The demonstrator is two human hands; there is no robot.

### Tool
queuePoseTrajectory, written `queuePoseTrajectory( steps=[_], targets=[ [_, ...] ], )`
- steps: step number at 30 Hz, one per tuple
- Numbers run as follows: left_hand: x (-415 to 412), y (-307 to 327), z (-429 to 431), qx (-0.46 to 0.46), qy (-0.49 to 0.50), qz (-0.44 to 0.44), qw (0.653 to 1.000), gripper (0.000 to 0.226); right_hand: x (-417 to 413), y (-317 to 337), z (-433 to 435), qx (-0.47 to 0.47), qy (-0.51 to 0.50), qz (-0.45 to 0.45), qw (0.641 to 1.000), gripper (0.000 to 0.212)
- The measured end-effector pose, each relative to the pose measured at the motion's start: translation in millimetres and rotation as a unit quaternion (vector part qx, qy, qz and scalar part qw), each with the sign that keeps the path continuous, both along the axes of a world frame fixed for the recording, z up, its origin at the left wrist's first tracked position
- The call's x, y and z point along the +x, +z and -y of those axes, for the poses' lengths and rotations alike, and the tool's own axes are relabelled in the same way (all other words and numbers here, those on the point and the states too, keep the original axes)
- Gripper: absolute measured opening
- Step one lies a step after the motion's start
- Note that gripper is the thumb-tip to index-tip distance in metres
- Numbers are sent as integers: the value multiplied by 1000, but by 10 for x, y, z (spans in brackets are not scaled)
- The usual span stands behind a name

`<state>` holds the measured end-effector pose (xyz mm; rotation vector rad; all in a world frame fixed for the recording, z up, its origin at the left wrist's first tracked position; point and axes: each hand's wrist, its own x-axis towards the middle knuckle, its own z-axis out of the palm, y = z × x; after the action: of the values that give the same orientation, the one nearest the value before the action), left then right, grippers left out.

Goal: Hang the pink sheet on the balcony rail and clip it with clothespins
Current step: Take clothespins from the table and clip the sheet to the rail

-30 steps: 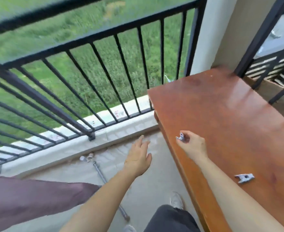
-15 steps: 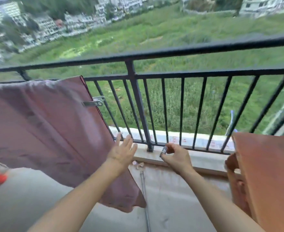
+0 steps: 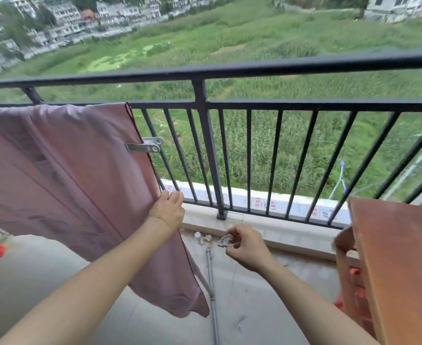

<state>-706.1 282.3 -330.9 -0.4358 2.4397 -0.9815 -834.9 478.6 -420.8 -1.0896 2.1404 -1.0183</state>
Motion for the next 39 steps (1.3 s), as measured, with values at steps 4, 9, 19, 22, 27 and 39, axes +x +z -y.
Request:
queuePoseTrajectory(
  steps=[4, 9, 19, 22, 27, 39],
  targets=[
    [-225, 86, -7, 19, 71, 106, 992, 35, -29, 17, 31, -6, 6, 4, 1000, 27],
    [-480, 141, 30, 76, 172, 104, 977, 44, -58, -20, 8, -2, 8, 18, 1000, 29],
    [-685, 175, 170, 252, 223, -38, 941, 51, -204, -127, 43, 9, -51, 72, 996, 29],
    [-654, 159, 84, 192, 193, 19, 962, 33, -199, -145, 139, 23, -66, 93, 993, 29],
    [-582, -97, 0, 101, 162, 105, 976, 42, -152, -270, 237, 59, -60, 90, 992, 34],
    [-688, -804, -27, 159, 228, 103, 955, 49, 12, -700, 43, 95, -101, 135, 981, 28]
  ],
)
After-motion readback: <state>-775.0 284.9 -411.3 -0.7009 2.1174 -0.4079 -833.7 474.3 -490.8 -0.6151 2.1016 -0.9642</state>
